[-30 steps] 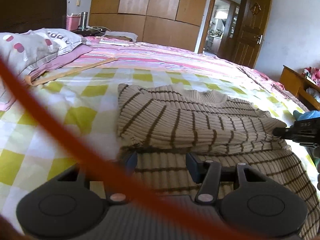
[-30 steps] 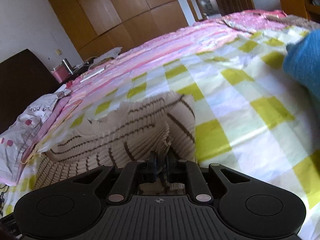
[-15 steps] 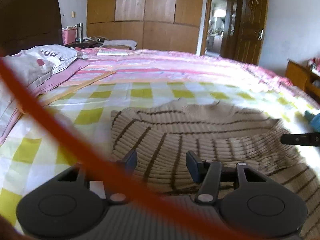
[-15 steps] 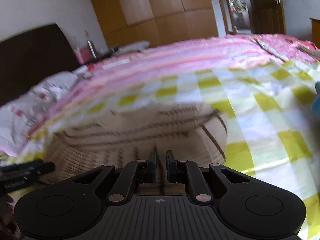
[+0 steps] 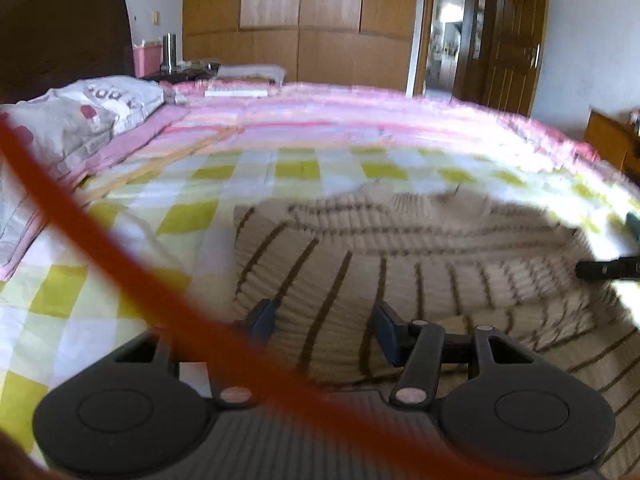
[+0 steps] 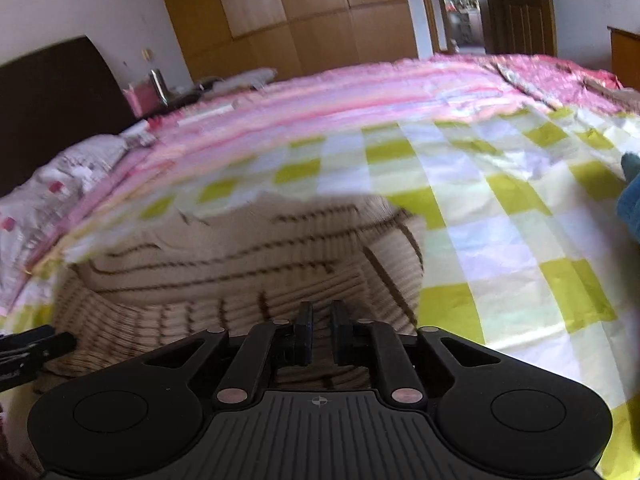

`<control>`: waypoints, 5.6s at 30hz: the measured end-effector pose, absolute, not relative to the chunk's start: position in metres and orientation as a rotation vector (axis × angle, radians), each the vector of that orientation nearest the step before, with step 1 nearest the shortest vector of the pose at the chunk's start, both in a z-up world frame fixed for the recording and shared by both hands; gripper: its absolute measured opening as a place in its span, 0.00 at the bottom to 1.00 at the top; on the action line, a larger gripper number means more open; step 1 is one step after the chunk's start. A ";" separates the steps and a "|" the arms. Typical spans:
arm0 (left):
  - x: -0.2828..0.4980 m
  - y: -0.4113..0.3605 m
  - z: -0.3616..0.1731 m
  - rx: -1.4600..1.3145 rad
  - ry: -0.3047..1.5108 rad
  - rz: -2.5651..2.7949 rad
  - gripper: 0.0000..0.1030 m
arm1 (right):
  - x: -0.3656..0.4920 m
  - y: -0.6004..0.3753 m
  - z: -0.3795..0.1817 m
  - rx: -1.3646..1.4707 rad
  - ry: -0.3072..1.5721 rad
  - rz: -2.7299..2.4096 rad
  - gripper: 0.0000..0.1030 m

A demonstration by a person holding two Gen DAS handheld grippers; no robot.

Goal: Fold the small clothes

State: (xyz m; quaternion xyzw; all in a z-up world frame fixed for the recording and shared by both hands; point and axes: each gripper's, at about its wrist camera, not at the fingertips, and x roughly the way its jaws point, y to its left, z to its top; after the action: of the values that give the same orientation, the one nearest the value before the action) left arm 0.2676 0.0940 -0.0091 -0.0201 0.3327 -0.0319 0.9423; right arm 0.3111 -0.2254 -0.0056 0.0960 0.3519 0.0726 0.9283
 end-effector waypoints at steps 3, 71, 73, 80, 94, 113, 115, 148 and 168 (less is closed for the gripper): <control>0.261 0.094 -0.006 -0.022 0.672 -0.069 0.58 | 0.306 -0.226 0.001 0.206 0.707 0.155 0.13; 0.025 0.094 -0.003 -0.320 0.864 -0.189 0.46 | 0.024 -0.294 -0.014 0.423 0.955 0.252 0.32; 0.030 0.096 -0.009 -0.320 0.892 -0.153 0.46 | 0.027 -0.293 -0.016 0.438 0.954 0.252 0.32; 0.031 0.087 -0.011 -0.271 0.893 -0.153 0.47 | 0.030 -0.289 -0.017 0.450 0.940 0.270 0.32; 0.033 0.087 0.023 -0.322 0.852 -0.116 0.17 | 0.032 -0.303 -0.003 0.652 0.866 0.411 0.08; 0.118 0.115 0.068 -0.651 0.691 -0.290 0.16 | 0.107 -0.317 0.051 0.929 0.626 0.457 0.07; 0.130 0.122 0.068 -0.684 0.677 -0.300 0.16 | 0.127 -0.311 0.055 0.944 0.608 0.457 0.07; 0.254 0.143 0.017 -0.405 0.642 -0.135 0.43 | 0.295 -0.272 0.025 0.528 0.609 0.190 0.36; 0.291 0.089 0.014 0.101 0.648 -0.192 0.56 | 0.336 -0.253 0.009 0.243 0.696 0.163 0.36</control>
State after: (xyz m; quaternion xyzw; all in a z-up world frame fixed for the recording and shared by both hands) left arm 0.2910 0.0890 0.0139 0.0497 0.3179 -0.0942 0.9421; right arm 0.3362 -0.2529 0.0087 0.1186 0.3400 0.0797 0.9295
